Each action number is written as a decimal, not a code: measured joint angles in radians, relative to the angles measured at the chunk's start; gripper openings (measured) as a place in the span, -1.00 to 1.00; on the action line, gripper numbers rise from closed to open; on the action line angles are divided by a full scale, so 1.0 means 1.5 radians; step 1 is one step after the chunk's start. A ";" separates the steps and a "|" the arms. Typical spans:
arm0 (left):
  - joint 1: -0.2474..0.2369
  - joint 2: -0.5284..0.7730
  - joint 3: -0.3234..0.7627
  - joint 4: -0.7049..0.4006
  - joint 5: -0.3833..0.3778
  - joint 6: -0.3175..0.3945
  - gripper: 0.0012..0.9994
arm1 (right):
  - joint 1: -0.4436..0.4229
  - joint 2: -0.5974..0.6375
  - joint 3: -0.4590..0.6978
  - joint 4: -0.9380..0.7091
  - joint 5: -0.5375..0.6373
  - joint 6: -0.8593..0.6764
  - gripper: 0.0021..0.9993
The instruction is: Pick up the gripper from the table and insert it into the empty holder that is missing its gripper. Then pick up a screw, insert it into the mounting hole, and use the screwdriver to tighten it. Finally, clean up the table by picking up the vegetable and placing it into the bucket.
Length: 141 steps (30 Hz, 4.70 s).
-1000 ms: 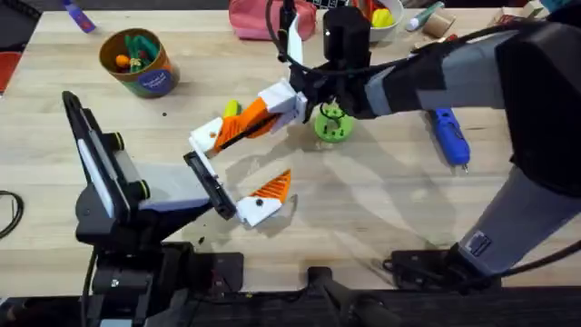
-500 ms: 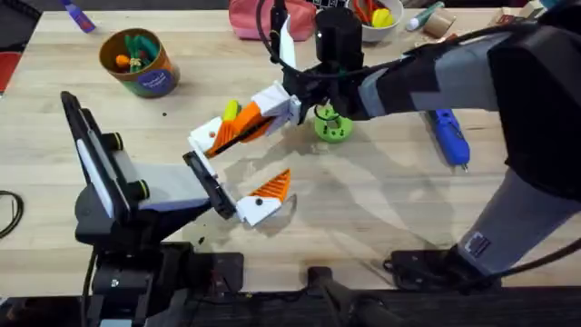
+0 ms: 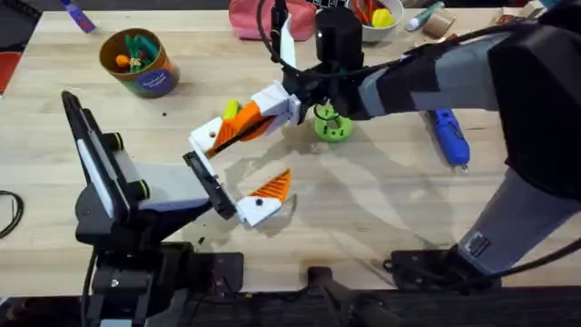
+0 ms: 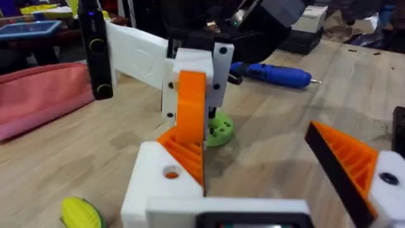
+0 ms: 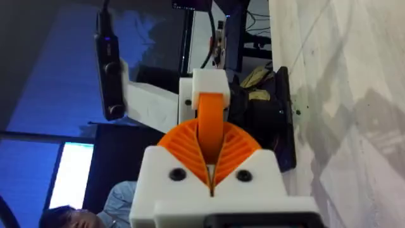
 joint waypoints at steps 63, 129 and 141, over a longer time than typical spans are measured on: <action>-0.001 0.000 0.000 0.000 0.000 0.000 0.97 | -0.137 -0.176 0.053 -0.642 0.231 -0.283 0.99; -0.001 0.000 0.000 0.000 0.000 0.000 0.97 | 0.014 -0.037 0.298 -1.207 1.012 -0.148 0.01; -0.001 0.000 0.000 0.000 0.000 0.000 0.97 | 0.016 -0.037 0.290 -1.192 1.050 -0.139 -0.15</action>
